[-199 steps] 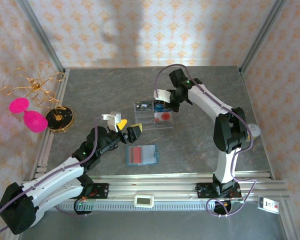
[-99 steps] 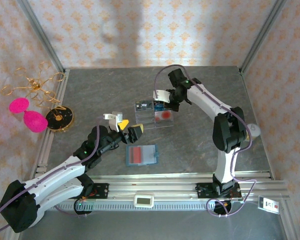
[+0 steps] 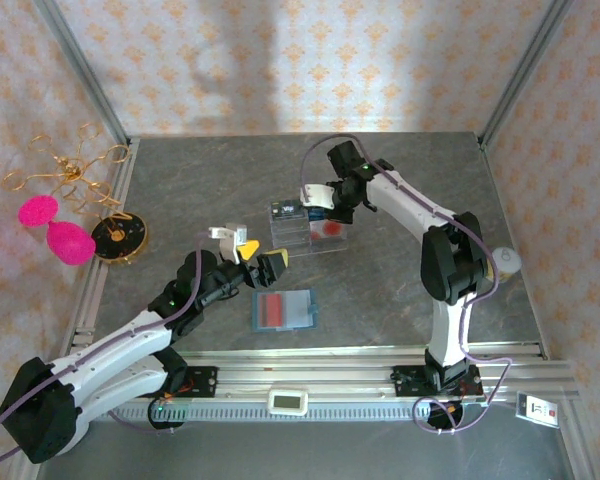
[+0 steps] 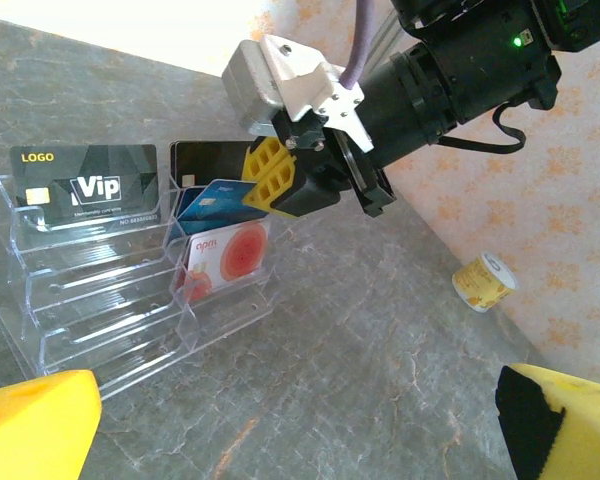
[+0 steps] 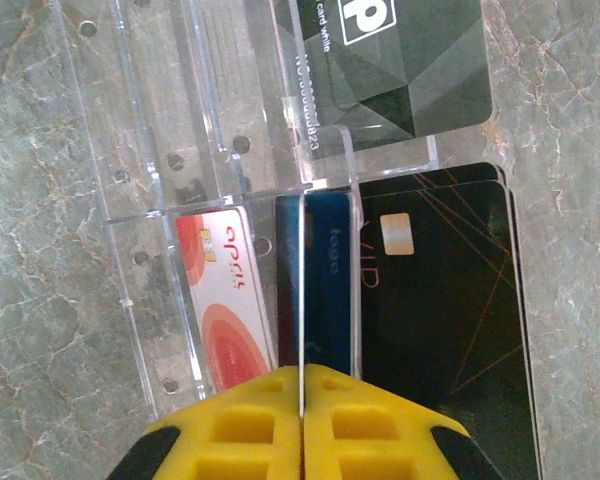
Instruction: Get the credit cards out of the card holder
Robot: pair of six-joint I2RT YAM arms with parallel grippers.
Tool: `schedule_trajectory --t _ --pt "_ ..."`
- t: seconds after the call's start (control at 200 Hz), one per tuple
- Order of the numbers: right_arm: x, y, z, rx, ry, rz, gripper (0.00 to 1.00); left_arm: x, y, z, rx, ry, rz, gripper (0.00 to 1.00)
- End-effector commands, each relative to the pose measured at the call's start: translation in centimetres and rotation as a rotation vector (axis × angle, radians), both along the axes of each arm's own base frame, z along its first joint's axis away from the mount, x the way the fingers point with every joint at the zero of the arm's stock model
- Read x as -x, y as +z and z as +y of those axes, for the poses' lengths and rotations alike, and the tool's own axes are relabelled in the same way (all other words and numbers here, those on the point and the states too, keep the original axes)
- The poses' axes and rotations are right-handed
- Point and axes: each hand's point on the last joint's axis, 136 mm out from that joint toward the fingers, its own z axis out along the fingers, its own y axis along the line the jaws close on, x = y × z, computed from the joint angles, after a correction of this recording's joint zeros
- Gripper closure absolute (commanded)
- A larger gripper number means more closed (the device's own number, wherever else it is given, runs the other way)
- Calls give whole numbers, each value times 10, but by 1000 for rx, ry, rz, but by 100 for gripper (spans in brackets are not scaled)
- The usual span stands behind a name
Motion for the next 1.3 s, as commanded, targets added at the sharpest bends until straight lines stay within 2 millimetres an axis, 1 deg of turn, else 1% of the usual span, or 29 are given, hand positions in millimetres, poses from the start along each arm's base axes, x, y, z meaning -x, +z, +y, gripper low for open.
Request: schedule_trajectory --t 0.0,0.05,0.125,0.21,0.26,0.3,0.325,0.345,0.425,0.526,0.611,0.746,0.811,0.851,0.936,1.041,1.086,1.126,1.171,1.181,1.211,1.231,1.261,1.296 --pt "-10 4 1 28 1 -51 96 -5 25 -2 52 -5 -51 1" --pt "-12 8 3 18 -8 -62 97 -4 24 -2 51 -7 -50 1" --pt "-10 14 3 9 -1 -63 97 -5 22 -2 50 -5 -45 1" --pt "-10 16 2 19 9 -75 96 -5 22 -2 54 -10 -43 1" --pt "-11 14 0 31 10 -82 94 -5 21 -3 54 -15 -42 1" --pt "-13 12 0 37 3 -86 91 -5 21 -5 55 -20 -41 1" --pt "-14 11 -1 36 -5 -91 88 -6 21 -5 55 -20 -41 1" --pt "-16 10 0 35 -12 -93 83 -6 21 -5 55 -20 -38 1" --pt "-18 15 3 10 -35 -101 74 -7 21 -5 56 -22 -34 1" --pt "-22 37 11 -60 -55 -126 68 -6 22 -6 64 -28 -35 1" --pt "-22 60 18 -123 -65 -146 66 -6 24 -6 78 -28 -37 1" --pt "-7 98 32 -265 -63 -153 64 -6 24 -3 101 -7 -33 1" --pt "-4 118 42 -377 -93 -148 64 -5 24 1 121 13 -32 1" --pt "-3 126 49 -443 -120 -132 64 -6 24 5 142 37 -29 1" --pt "1 144 61 -587 -194 -74 64 -10 20 20 197 131 4 1" --pt "4 164 66 -791 -338 -19 64 -9 24 28 264 170 0 1" --pt "7 165 66 -865 -422 10 63 -8 28 32 311 184 -3 1" --pt "13 166 65 -931 -485 34 63 -8 26 38 343 217 12 1" --pt "22 158 63 -984 -556 80 63 -9 22 46 381 267 46 1" --pt "25 159 63 -994 -558 89 63 -10 21 48 390 278 54 1" --pt "36 150 63 -993 -584 125 62 -9 18 51 412 292 74 1" --pt "39 146 61 -995 -619 127 62 -7 18 51 425 285 72 1" --pt "46 134 59 -989 -678 145 62 -4 19 50 442 260 66 1" --pt "60 119 59 -968 -696 172 62 -1 17 50 471 252 71 1"
